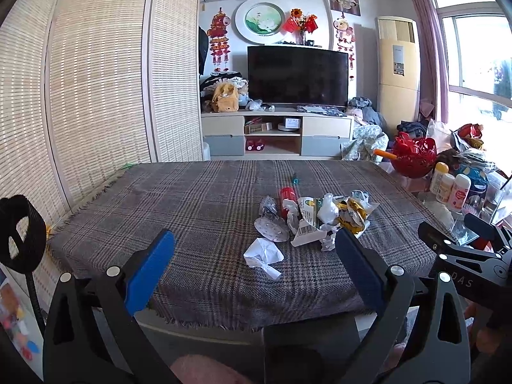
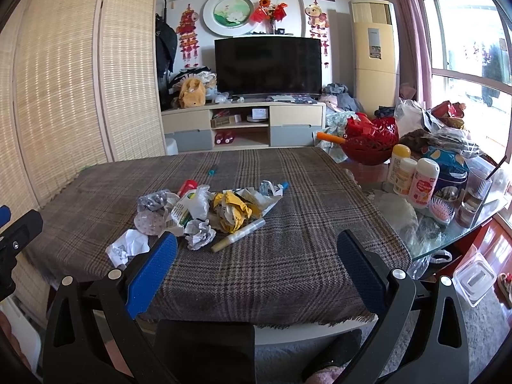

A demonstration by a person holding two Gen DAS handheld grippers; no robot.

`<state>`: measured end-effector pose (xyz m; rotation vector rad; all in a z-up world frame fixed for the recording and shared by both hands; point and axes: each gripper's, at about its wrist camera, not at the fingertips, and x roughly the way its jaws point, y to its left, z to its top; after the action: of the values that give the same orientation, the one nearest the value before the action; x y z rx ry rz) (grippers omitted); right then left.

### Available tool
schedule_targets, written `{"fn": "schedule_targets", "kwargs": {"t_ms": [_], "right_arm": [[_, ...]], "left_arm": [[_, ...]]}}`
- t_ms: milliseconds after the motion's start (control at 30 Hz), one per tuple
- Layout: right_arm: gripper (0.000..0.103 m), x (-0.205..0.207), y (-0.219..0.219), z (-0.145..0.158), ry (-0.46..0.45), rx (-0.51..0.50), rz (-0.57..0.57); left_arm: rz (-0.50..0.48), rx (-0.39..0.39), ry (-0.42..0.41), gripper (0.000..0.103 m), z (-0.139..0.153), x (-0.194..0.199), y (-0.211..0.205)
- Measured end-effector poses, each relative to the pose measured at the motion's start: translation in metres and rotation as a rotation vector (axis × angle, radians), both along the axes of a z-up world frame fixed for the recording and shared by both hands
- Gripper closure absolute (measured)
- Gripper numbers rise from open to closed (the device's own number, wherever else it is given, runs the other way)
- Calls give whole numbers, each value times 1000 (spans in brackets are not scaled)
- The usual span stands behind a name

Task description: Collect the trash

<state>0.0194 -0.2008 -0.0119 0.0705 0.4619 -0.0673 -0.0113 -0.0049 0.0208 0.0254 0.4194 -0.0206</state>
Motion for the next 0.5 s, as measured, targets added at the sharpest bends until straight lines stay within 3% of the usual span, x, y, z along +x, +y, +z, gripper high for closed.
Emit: {"fn": "schedule_targets", "kwargs": {"t_ms": [500], "right_arm": [[3,4,-7,1,-7,18,-4]], "left_arm": [[-6,19,60,8,-10,22,5]]}}
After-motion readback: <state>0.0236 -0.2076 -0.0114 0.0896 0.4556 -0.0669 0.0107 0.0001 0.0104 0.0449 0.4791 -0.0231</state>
